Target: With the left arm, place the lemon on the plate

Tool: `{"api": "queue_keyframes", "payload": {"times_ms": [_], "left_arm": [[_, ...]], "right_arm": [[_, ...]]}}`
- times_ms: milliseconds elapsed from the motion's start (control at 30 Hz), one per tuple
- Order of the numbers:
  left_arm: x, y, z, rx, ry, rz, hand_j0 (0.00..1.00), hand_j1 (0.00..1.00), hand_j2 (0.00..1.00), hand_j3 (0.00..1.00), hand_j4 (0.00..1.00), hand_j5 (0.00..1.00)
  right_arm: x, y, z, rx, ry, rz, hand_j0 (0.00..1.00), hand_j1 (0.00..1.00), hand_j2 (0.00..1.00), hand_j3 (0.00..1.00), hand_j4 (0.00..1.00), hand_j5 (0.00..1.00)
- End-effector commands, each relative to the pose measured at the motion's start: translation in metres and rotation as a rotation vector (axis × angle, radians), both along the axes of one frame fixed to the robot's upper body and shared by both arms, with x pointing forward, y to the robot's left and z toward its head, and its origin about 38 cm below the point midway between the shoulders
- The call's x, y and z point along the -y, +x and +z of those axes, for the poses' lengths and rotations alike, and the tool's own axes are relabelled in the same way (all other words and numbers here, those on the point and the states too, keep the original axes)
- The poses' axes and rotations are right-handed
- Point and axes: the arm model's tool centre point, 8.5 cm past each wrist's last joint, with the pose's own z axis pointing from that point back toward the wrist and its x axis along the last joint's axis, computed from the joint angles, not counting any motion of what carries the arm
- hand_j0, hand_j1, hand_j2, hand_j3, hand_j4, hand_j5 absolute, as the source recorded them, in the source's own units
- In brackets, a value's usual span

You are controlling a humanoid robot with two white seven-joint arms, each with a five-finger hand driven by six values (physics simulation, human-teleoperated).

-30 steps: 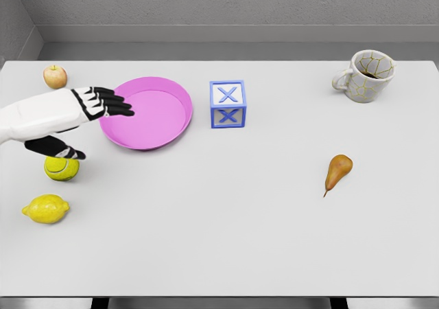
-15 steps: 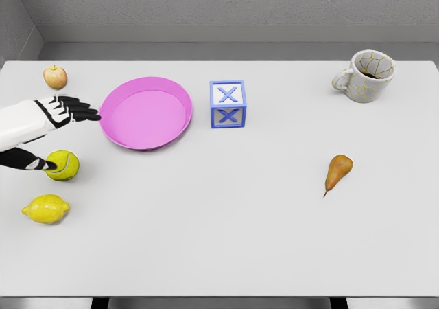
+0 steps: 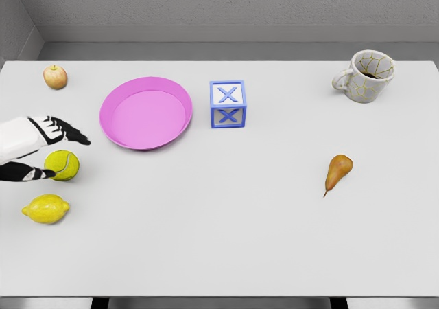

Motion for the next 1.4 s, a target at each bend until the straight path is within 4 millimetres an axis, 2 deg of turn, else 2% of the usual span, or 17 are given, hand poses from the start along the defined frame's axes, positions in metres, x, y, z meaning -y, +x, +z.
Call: {"api": "queue_keyframes", "payload": {"times_ms": [0, 67, 167, 200, 267, 367, 733, 900, 1067, 1367], "left_arm": [[-0.007, 0.0, 0.01, 0.027, -0.01, 0.023, 0.77, 0.77, 0.77, 0.77, 0.77, 0.77], [-0.022, -0.005, 0.021, 0.06, -0.007, 0.071, 0.77, 0.77, 0.77, 0.77, 0.77, 0.77], [-0.026, -0.006, 0.025, 0.069, -0.001, 0.081, 0.79, 0.79, 0.79, 0.79, 0.79, 0.79], [-0.034, -0.009, 0.027, 0.074, 0.004, 0.104, 0.81, 0.81, 0.81, 0.81, 0.81, 0.81], [-0.046, -0.018, 0.028, 0.071, 0.011, 0.142, 0.82, 0.82, 0.82, 0.82, 0.82, 0.82], [-0.073, -0.041, 0.023, 0.051, 0.019, 0.23, 0.82, 0.82, 0.82, 0.82, 0.82, 0.82], [-0.076, -0.07, -0.023, -0.107, 0.018, 0.252, 0.82, 0.82, 0.82, 0.82, 0.82, 0.82], [-0.068, -0.075, -0.04, -0.163, 0.011, 0.23, 0.82, 0.82, 0.82, 0.82, 0.82, 0.82], [-0.063, -0.076, -0.048, -0.188, 0.007, 0.215, 0.82, 0.82, 0.82, 0.82, 0.82, 0.82], [-0.061, -0.075, -0.049, -0.189, 0.007, 0.209, 0.82, 0.82, 0.82, 0.82, 0.82, 0.82]], "right_arm": [[0.0, 0.0, 0.0, 0.0, 0.0, 0.0, 1.0, 1.0, 1.0, 1.0, 1.0, 1.0], [0.0, 0.0, 0.0, 0.0, 0.0, 0.0, 1.0, 1.0, 1.0, 1.0, 1.0, 1.0], [0.0, 0.0, 0.0, 0.0, 0.0, 0.0, 1.0, 1.0, 1.0, 1.0, 1.0, 1.0], [0.0, 0.0, 0.0, 0.0, 0.0, 0.0, 1.0, 1.0, 1.0, 1.0, 1.0, 1.0], [0.0, 0.0, 0.0, 0.0, 0.0, 0.0, 1.0, 1.0, 1.0, 1.0, 1.0, 1.0], [0.0, 0.0, 0.0, 0.0, 0.0, 0.0, 1.0, 1.0, 1.0, 1.0, 1.0, 1.0], [0.0, 0.0, 0.0, 0.0, 0.0, 0.0, 1.0, 1.0, 1.0, 1.0, 1.0, 1.0], [0.0, 0.0, 0.0, 0.0, 0.0, 0.0, 1.0, 1.0, 1.0, 1.0, 1.0, 1.0], [0.0, 0.0, 0.0, 0.0, 0.0, 0.0, 1.0, 1.0, 1.0, 1.0, 1.0, 1.0], [0.0, 0.0, 0.0, 0.0, 0.0, 0.0, 1.0, 1.0, 1.0, 1.0, 1.0, 1.0]]}}
